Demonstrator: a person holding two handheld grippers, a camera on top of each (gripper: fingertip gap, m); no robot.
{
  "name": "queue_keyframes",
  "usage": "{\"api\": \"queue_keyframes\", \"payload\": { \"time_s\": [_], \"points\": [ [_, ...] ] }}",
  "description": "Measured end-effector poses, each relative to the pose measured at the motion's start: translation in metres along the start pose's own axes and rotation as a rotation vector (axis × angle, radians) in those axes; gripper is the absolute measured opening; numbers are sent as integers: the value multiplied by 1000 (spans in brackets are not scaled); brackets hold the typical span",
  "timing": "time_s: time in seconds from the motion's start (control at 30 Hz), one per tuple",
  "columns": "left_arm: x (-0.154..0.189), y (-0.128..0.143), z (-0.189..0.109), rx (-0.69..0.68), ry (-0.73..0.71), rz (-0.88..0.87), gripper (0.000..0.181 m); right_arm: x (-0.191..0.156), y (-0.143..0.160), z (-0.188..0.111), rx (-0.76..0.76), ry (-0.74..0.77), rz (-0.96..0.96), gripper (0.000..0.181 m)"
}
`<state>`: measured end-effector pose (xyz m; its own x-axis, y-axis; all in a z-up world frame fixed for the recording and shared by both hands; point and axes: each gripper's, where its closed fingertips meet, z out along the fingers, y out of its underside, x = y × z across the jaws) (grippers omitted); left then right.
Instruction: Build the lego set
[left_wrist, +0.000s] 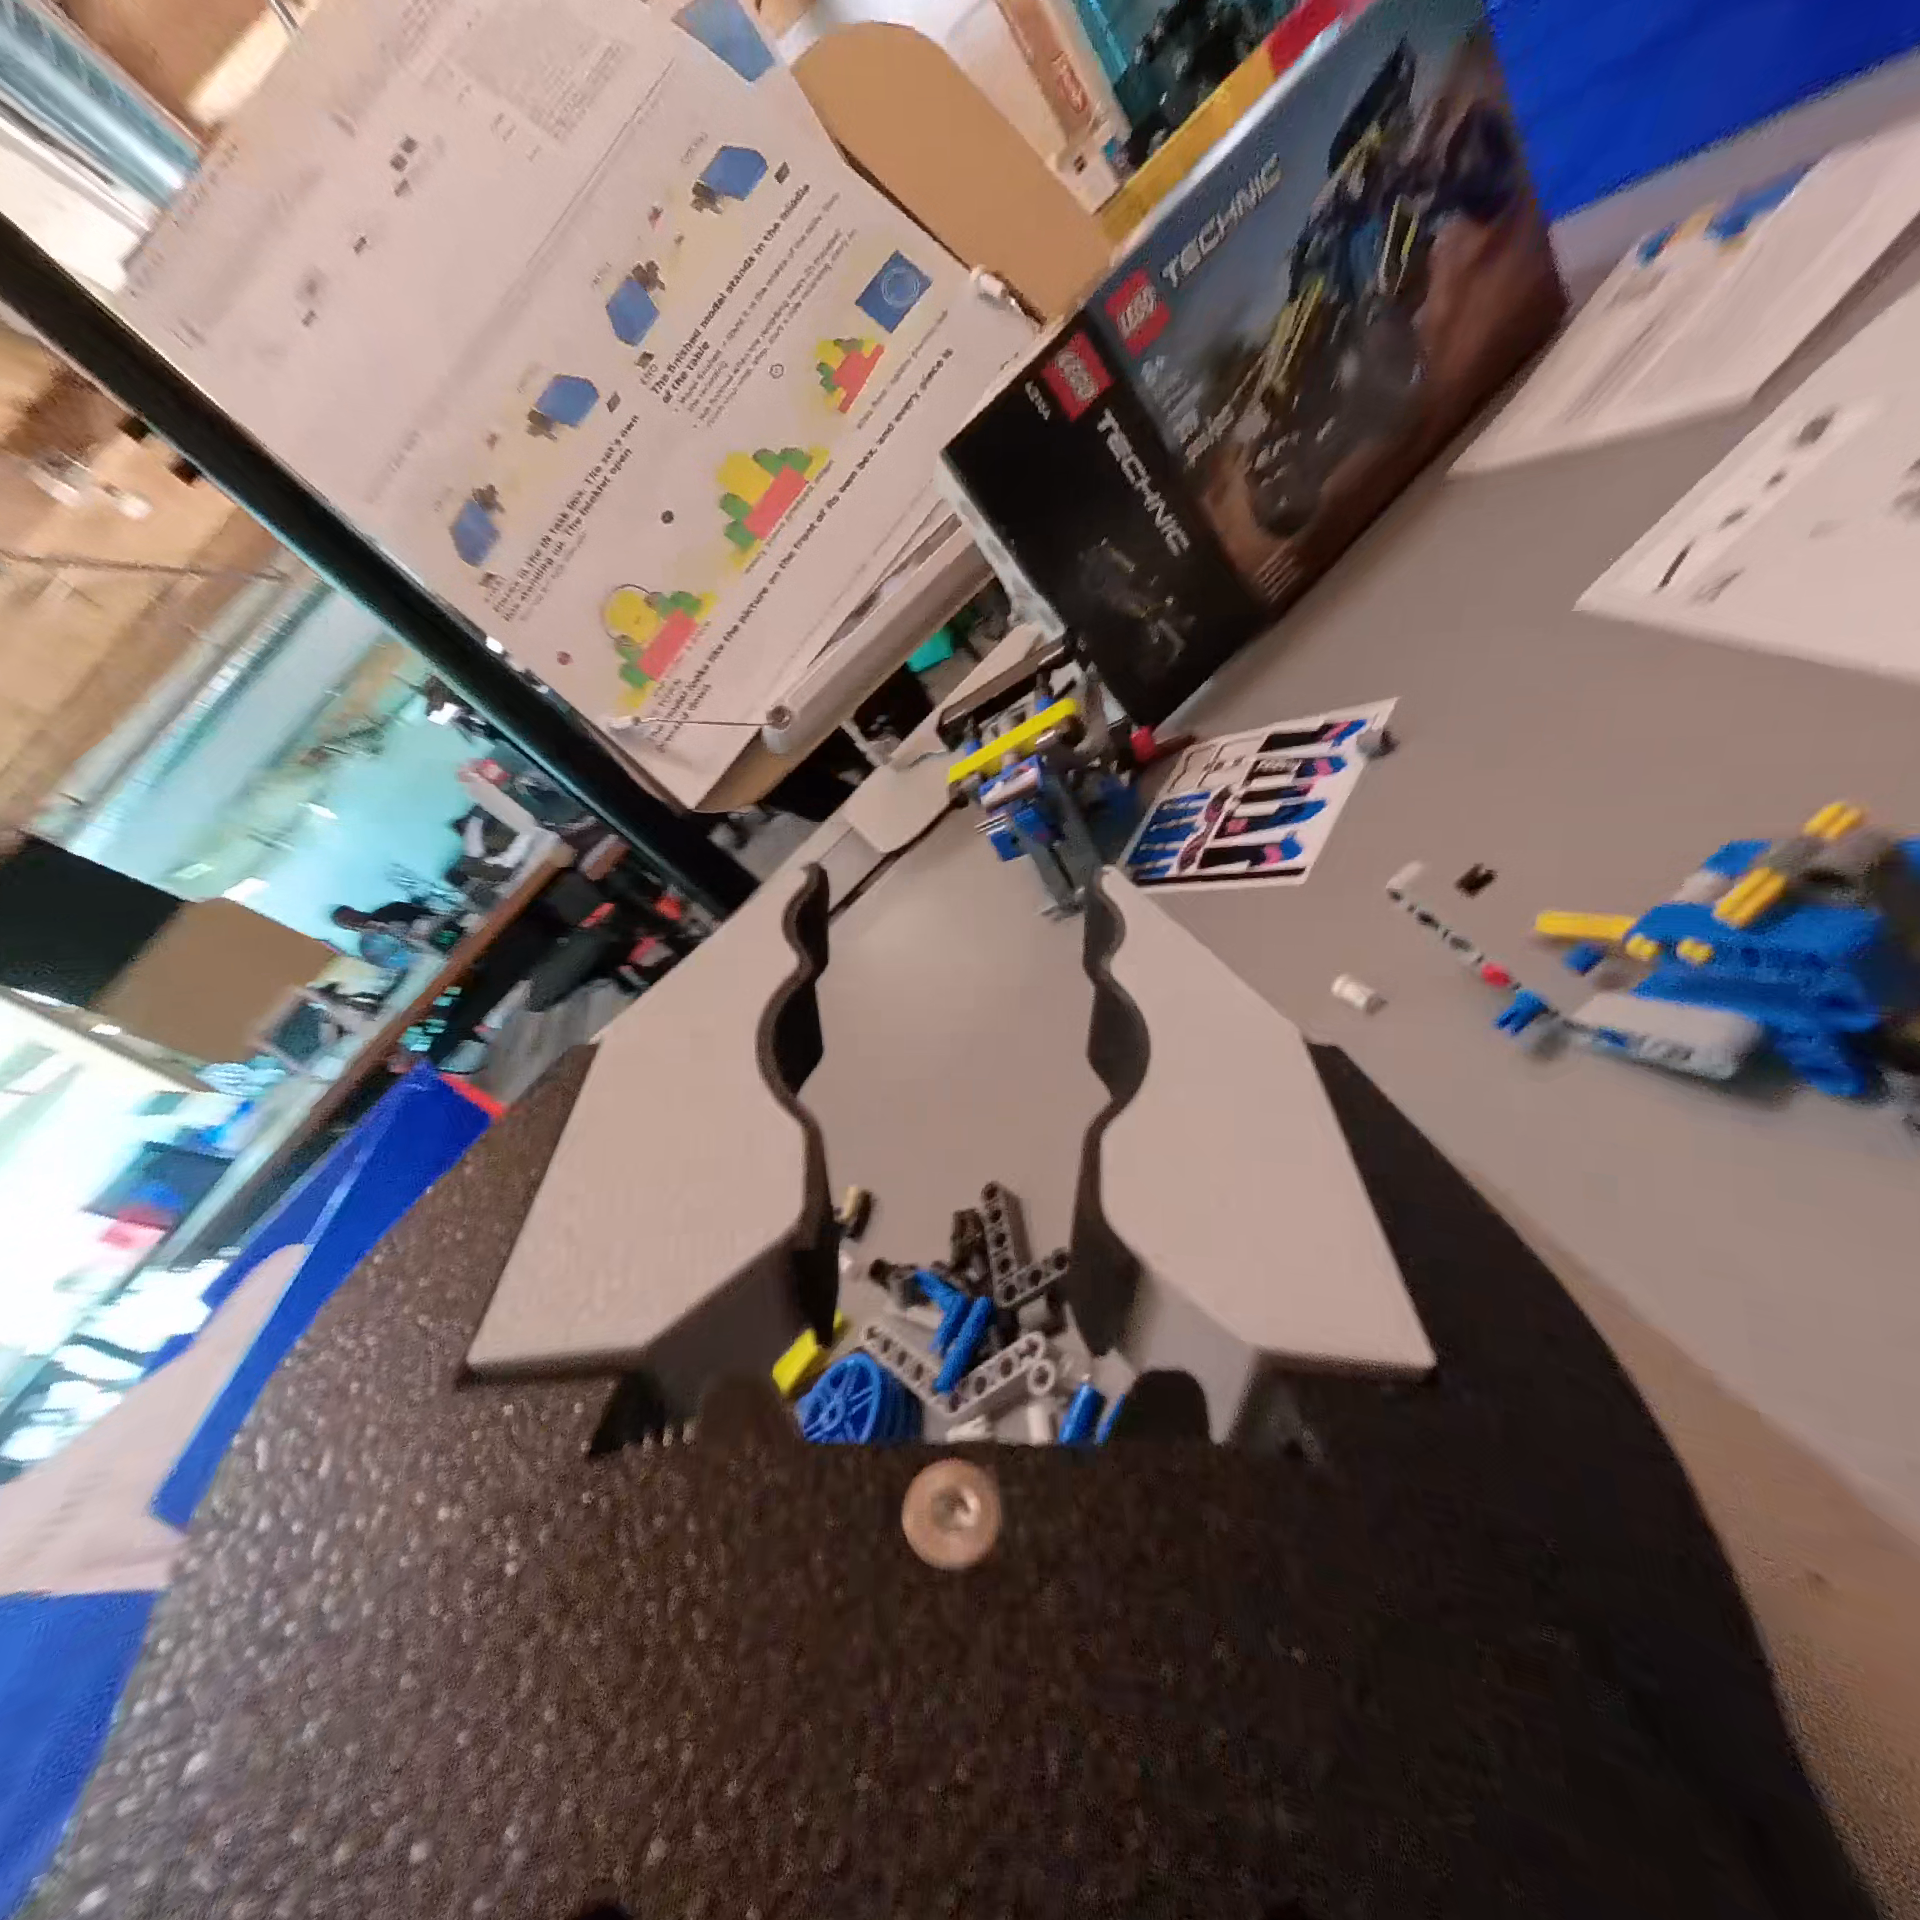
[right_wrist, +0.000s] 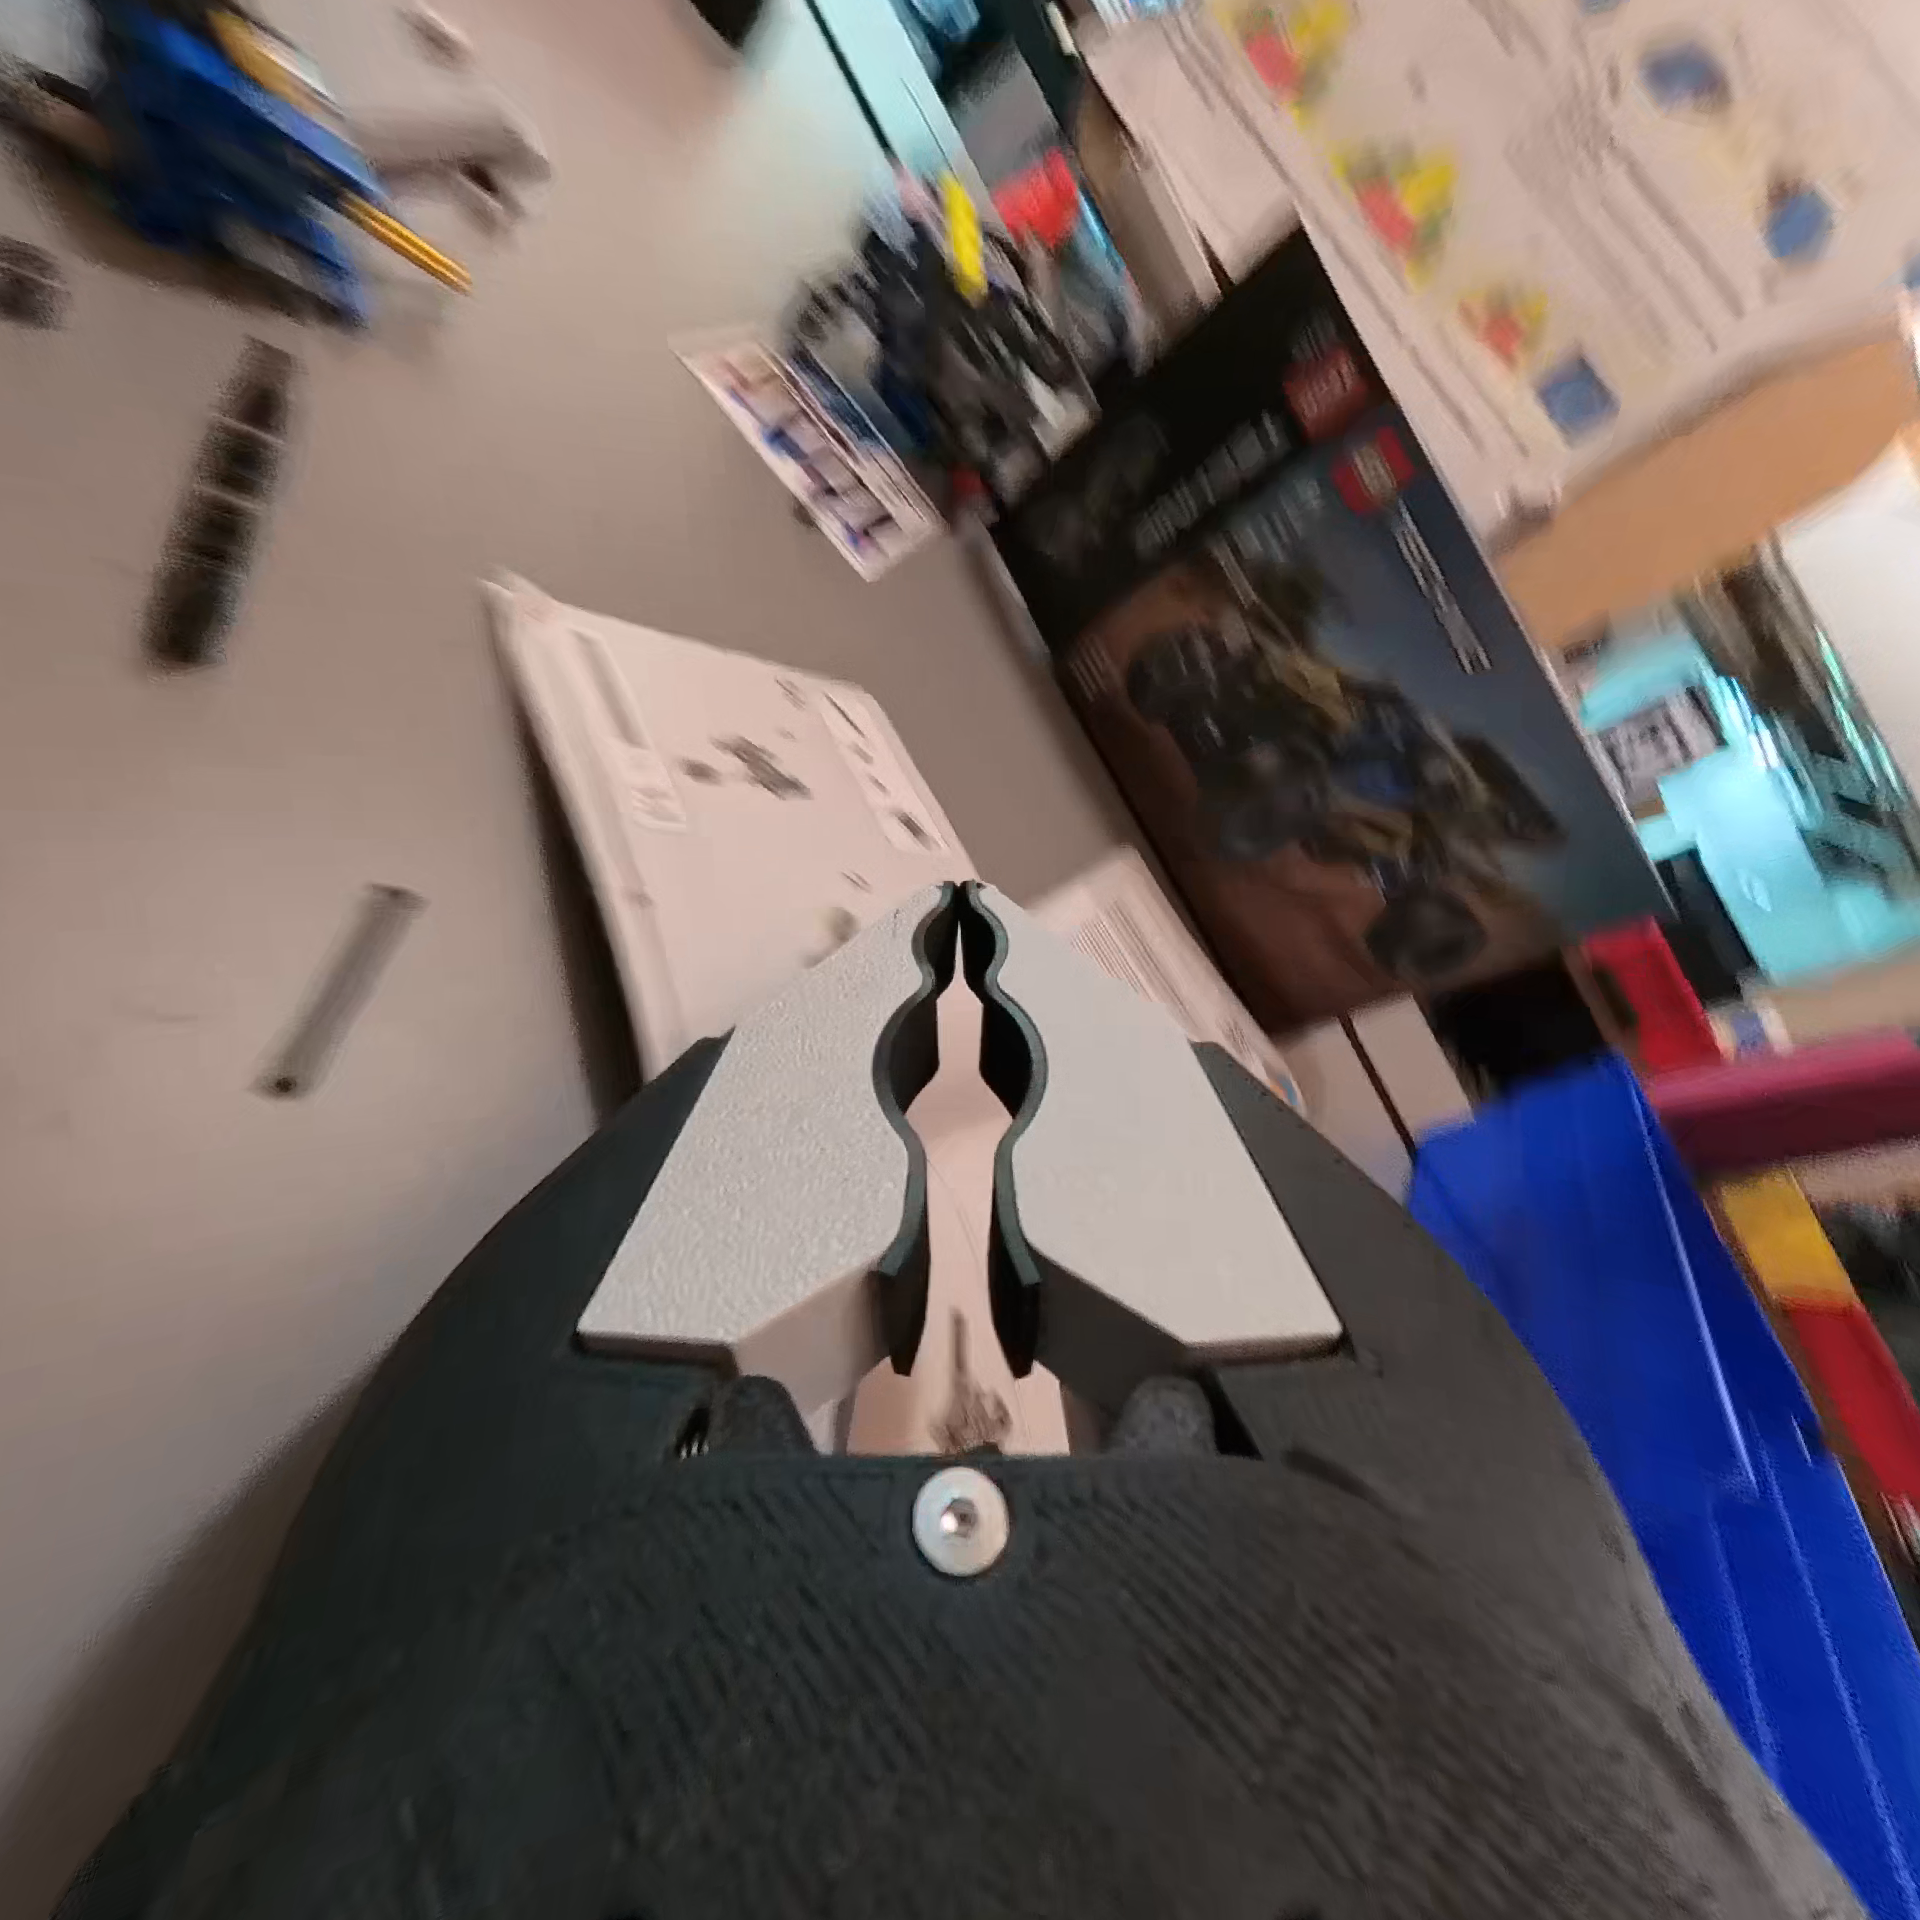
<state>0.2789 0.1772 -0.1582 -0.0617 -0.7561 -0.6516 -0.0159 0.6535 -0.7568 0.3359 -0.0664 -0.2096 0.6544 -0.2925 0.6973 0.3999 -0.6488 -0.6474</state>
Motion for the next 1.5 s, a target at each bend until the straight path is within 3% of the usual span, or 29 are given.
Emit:
{"api": "queue_keyframes", "payload": {
  "time_s": [0.07, 0.23, 0.53, 0.93, 1.1, 1.17, 1.3, 1.5],
  "points": [
    [1, 1, -1, -4, -15, 49, 48, 14, 14, -1, -87, 62, 23, 0],
    [6, -1, 0, 7, 22, 7, 45, 27, 25, -6, -129, 113, 54, 0],
    [24, 0, 3, -7, 87, 91, 42, 21, 18, -3, -58, 79, 122, 0],
    [21, -4, 0, 13, 83, 53, 38, 17, 18, -1, -53, 52, 131, 0],
    [-10, -12, -23, 55, 64, -171, 33, 19, 20, -3, -48, 65, 154, 0],
    [-43, 0, -37, 29, -6, -215, 30, 20, 20, -4, -51, 68, 148, 0],
    [-108, 54, -68, -151, -66, -327, 28, 17, 20, -2, -56, 56, 140, 0],
    [-150, 132, -96, -367, 4, -449, 26, 17, 23, -2, -68, 60, 134, 0]
  ]
}}
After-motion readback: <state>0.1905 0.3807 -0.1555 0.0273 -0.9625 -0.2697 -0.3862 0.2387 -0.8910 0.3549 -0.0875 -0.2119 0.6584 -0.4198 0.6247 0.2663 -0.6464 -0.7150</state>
